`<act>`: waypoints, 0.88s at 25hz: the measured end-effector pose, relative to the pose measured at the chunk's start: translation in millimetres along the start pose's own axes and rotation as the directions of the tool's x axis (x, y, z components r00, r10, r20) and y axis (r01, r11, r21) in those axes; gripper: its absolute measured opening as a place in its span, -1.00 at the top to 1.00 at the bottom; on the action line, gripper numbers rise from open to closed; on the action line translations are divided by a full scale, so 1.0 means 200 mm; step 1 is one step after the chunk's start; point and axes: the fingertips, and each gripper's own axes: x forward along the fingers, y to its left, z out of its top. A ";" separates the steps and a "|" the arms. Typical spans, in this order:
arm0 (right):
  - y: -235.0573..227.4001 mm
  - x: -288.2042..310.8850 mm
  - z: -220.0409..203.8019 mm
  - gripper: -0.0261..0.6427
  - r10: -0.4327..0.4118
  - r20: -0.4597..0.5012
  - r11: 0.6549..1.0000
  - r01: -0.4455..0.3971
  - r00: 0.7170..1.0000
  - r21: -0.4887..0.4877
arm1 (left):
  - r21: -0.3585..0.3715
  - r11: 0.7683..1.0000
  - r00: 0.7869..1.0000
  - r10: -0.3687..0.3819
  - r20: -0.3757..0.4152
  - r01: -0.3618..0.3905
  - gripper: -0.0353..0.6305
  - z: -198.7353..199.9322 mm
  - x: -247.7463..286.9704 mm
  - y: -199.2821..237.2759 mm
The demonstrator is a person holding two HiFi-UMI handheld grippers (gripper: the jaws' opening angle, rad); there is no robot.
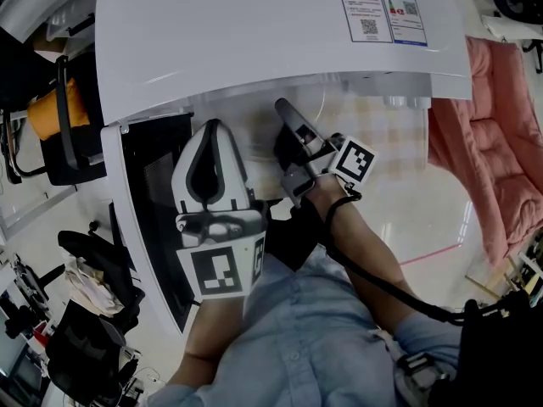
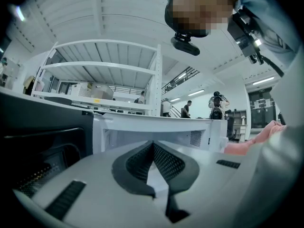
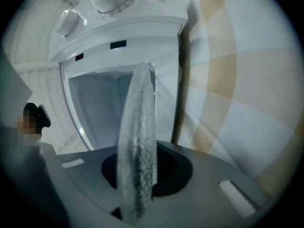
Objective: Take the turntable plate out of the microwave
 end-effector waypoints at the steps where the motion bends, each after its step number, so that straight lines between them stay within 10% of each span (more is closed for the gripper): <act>1: 0.02 -0.01 0.00 0.83 0.010 0.000 1.000 -0.010 1.000 -0.002 | 0.000 1.000 1.000 -0.001 0.000 0.001 0.87 0.00 -0.01 0.00; 22: 0.18 -0.33 -0.14 0.83 -0.013 -0.012 0.999 0.012 1.000 -0.037 | -0.022 1.000 1.000 -0.005 0.001 0.006 0.87 0.09 -0.29 -0.14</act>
